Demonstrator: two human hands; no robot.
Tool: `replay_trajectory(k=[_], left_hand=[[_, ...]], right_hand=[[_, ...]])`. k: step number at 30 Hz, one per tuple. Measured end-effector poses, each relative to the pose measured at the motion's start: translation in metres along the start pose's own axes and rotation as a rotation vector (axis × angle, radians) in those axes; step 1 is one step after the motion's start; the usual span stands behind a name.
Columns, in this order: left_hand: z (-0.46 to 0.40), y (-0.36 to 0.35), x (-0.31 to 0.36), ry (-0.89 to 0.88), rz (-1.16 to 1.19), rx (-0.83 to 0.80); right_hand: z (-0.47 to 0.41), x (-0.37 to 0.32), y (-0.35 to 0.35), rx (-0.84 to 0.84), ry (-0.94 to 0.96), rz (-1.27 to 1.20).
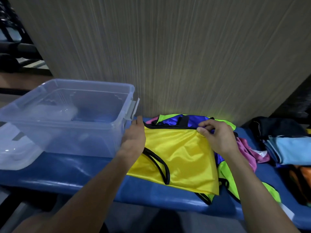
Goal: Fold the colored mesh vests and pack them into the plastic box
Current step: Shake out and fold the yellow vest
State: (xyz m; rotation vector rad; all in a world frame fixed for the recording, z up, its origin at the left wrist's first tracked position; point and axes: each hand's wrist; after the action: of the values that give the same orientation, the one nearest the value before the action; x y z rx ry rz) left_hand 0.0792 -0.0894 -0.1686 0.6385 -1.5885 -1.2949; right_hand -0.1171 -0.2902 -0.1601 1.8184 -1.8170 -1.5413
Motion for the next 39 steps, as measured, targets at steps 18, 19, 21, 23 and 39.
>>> replay_trajectory(k=[18,19,21,23,39], left_hand=[[-0.008,-0.006,-0.008,-0.054,-0.002,-0.002],[-0.008,-0.006,-0.008,-0.057,0.0,-0.001],[-0.007,-0.005,-0.008,-0.058,0.009,0.001],[-0.007,-0.006,-0.008,-0.05,0.033,-0.004],[-0.008,-0.009,-0.011,-0.022,0.125,-0.009]], right_hand=[[0.018,0.017,0.019,0.018,-0.135,-0.074],[0.017,0.017,0.018,0.019,-0.154,-0.101],[0.015,0.017,0.014,0.005,-0.165,-0.124],[0.013,0.016,0.01,-0.002,-0.161,-0.137],[-0.009,0.016,0.004,-0.009,-0.231,-0.226]])
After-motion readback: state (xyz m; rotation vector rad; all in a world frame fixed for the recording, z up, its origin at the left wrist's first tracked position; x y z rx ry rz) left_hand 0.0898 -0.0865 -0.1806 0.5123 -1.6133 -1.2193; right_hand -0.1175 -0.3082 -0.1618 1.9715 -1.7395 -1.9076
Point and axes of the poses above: each hand's wrist, its own z-axis away from the middle knuckle, its own y-axis out of the back of the hand, x = y × z, and after that the axes turned 10 degrees about y, right-handed
